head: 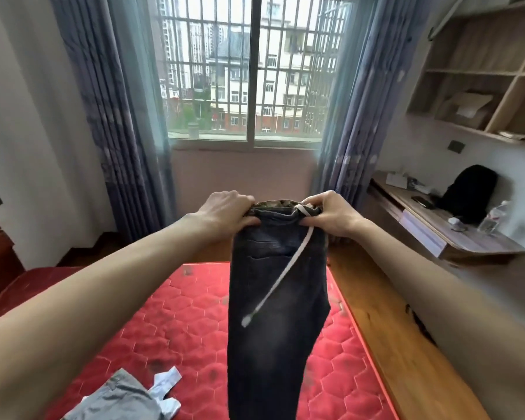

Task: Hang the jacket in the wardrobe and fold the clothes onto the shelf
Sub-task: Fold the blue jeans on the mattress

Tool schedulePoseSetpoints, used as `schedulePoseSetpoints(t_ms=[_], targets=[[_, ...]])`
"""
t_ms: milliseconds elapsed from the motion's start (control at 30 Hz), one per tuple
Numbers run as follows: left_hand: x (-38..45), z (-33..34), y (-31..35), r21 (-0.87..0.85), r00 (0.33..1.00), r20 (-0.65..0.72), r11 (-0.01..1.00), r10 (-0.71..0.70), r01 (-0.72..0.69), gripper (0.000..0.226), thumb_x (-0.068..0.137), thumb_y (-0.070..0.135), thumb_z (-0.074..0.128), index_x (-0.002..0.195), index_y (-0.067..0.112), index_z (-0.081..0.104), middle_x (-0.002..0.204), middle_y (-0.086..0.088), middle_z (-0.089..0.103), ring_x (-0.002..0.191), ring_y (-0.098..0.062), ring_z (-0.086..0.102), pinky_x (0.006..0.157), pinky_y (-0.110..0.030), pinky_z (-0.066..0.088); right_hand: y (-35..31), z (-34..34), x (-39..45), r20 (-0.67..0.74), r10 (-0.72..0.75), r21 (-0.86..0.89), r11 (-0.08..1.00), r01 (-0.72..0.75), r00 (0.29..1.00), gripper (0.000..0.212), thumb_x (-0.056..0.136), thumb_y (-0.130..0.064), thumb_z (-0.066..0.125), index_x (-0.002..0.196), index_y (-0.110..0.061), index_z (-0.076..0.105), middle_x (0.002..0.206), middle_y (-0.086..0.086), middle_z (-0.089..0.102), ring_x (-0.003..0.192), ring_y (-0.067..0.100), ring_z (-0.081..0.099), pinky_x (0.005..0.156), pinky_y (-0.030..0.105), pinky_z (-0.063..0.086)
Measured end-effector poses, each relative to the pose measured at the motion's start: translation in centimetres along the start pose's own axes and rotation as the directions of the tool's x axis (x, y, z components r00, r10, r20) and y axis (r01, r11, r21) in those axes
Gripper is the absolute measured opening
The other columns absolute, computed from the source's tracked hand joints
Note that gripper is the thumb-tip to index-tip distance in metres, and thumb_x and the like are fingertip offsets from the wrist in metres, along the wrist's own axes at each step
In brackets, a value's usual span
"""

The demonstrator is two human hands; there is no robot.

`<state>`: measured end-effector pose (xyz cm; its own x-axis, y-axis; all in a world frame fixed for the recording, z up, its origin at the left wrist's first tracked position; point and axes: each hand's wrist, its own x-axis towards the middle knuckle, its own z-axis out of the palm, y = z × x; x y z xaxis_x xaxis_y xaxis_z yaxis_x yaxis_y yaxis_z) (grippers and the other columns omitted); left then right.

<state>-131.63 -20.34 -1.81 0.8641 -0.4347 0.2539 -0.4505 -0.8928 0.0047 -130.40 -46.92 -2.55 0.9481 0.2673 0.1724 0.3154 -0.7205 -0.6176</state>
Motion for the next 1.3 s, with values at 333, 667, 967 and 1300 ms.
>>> schedulePoseSetpoints(t_ms=[333, 667, 967, 1300], targets=[[8.0, -6.1, -0.2, 0.15, 0.902, -0.429, 0.988, 0.044, 0.023, 0.032, 0.108, 0.04, 0.05, 0.125, 0.013, 0.053, 0.104, -0.013, 0.071, 0.087, -0.036, 0.067, 0.074, -0.042, 0.048, -3.3, -5.8, 5.7, -0.537, -0.322, -0.335, 0.93, 0.154, 0.779, 0.026, 0.096, -0.02, 0.075, 0.123, -0.017, 0.076, 0.106, 0.008, 0.08, 0.096, 0.026, 0.074, 0.091, 0.041, 0.057], [-1.6, 4.6, 1.8, 0.202, 0.863, -0.467, 0.974, 0.191, -0.106, 0.03, 0.097, 0.043, 0.056, 0.098, 0.014, 0.065, 0.083, -0.005, 0.073, 0.076, -0.031, 0.071, 0.071, -0.041, 0.051, 3.5, 3.7, -5.8, -0.468, -0.511, -0.476, 0.833, 0.282, 0.721, 0.032, 0.099, -0.037, 0.06, 0.121, -0.018, 0.073, 0.115, -0.001, 0.077, 0.096, 0.027, 0.076, 0.071, 0.04, 0.061], [-21.8, 36.6, 10.3, -0.039, 0.991, 0.063, 0.993, 0.117, -0.115, 0.026, 0.06, 0.015, 0.08, 0.077, 0.023, 0.062, 0.068, 0.004, 0.062, 0.057, -0.022, 0.063, 0.049, -0.031, 0.048, 22.0, 30.8, -26.5, -0.01, -0.278, -0.398, 0.882, 0.252, 0.96, 0.011, 0.096, -0.028, 0.06, 0.106, -0.027, 0.059, 0.099, -0.01, 0.062, 0.084, 0.017, 0.069, 0.059, 0.033, 0.056], [-45.8, 61.2, 21.4, -0.157, 0.835, 0.55, 0.983, 0.004, 0.099, 0.017, 0.076, 0.022, 0.053, 0.087, 0.018, 0.065, 0.077, -0.003, 0.062, 0.071, -0.026, 0.057, 0.052, -0.033, 0.046, 32.8, 53.5, -48.2, 0.236, -0.018, -0.311, 0.946, 0.093, 0.972, 0.017, 0.082, -0.028, 0.054, 0.098, -0.025, 0.05, 0.092, -0.006, 0.065, 0.077, 0.016, 0.065, 0.056, 0.027, 0.049]])
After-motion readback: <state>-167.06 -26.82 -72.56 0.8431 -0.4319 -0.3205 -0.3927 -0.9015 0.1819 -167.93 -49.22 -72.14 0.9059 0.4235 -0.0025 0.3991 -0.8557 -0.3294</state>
